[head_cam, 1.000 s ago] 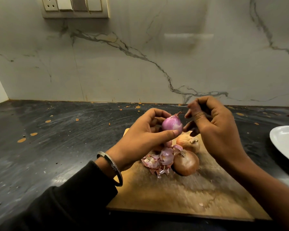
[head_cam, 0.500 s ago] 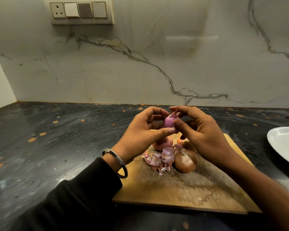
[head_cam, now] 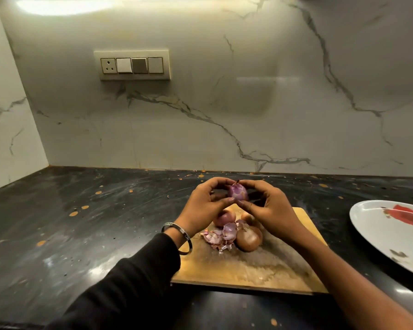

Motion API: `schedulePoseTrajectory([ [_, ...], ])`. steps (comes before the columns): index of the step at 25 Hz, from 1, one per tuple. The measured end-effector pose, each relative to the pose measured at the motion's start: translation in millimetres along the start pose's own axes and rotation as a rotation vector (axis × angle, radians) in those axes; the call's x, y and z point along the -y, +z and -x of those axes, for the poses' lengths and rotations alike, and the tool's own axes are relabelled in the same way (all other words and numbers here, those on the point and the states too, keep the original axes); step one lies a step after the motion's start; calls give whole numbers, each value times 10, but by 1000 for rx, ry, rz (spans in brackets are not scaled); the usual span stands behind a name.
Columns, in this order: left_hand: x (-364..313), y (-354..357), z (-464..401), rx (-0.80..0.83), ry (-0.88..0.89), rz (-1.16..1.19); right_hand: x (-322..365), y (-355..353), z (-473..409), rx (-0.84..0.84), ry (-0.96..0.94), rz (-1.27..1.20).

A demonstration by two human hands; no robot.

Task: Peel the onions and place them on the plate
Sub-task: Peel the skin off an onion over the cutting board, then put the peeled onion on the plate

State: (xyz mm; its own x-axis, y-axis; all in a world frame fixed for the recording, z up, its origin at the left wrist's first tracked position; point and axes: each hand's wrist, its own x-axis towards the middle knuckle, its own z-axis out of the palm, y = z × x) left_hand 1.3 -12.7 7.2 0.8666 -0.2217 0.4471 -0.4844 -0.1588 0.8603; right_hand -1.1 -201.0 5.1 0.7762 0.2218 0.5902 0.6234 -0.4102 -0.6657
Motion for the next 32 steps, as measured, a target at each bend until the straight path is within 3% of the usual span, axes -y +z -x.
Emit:
schedulePoseTrajectory([
  [5,-179,377,-182,70,48,-133,-68,-444,136,-16,88,59],
  [16,-461,2330,-689,291,80,-251,-606,-2099,821,-204,281,429],
  [26,-262,3119,-748,440,-5,-548,-994,-2418,1150,-71,443,656],
  [32,-115,3190,-686,458,4,-523,-1044,-2443,1183,40,557,666],
])
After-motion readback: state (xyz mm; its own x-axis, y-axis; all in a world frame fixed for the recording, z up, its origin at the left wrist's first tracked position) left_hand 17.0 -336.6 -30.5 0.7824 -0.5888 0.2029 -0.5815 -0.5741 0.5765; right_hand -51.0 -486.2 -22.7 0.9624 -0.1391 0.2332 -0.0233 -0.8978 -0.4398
